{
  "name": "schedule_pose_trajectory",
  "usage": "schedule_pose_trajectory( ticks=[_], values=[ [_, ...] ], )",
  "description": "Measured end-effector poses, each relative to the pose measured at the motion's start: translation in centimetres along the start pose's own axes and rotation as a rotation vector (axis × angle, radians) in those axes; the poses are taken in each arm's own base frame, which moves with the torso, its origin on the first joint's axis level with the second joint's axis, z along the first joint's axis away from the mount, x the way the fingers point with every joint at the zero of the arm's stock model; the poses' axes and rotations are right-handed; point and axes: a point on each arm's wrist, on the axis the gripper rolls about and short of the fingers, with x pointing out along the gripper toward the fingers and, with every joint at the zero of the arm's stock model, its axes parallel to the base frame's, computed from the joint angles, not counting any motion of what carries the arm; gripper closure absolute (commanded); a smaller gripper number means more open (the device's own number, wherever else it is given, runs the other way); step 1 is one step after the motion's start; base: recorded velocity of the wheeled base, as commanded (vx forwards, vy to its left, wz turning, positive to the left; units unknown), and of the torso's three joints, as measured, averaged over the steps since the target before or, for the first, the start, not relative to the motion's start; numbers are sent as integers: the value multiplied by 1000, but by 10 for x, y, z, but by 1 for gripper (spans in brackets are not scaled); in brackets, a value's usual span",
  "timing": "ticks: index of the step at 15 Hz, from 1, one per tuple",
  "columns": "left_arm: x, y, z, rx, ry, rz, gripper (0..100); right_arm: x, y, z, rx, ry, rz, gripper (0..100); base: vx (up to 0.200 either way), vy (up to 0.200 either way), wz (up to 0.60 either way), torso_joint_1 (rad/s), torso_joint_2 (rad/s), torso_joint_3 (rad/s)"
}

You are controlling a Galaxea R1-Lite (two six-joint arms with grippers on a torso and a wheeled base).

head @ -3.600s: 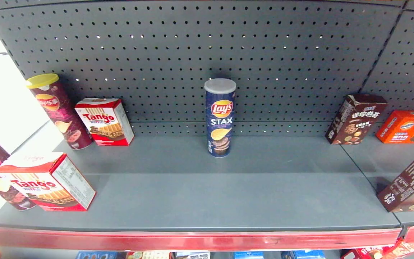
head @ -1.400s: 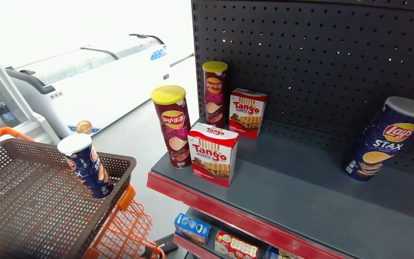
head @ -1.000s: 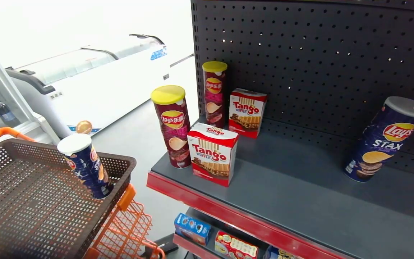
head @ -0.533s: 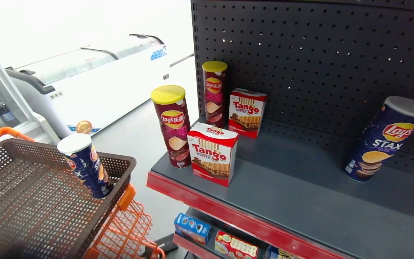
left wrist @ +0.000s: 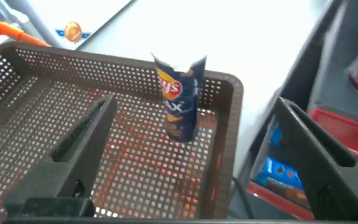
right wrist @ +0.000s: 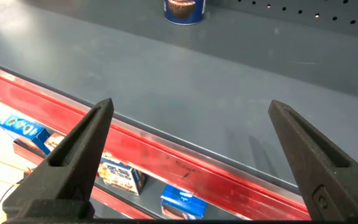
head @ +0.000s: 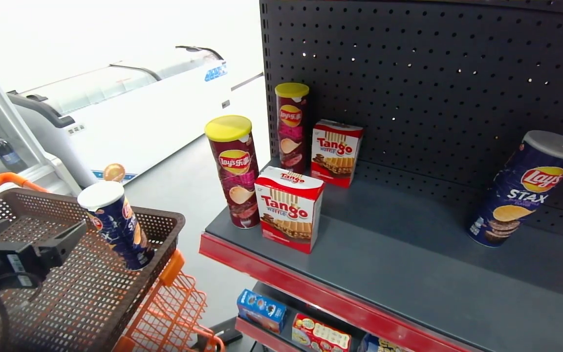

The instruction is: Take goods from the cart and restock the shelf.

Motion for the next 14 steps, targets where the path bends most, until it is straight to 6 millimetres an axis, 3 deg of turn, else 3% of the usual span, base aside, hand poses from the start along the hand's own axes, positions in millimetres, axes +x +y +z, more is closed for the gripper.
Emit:
schedule_pose_trajectory(
  ticks=[4,7,14],
  values=[
    [52,0,-12,7,-40,68,0,0,0,0,0,0,0,0,0,0,0,0,0,0],
    [81,-2,-32,62,-27,93,0,0,0,0,0,0,-1,0,0,0,0,0,0,0],
    [120,-3,-75,82,69,101,0,0,0,0,0,0,0,0,0,0,0,0,0,0]
  ],
)
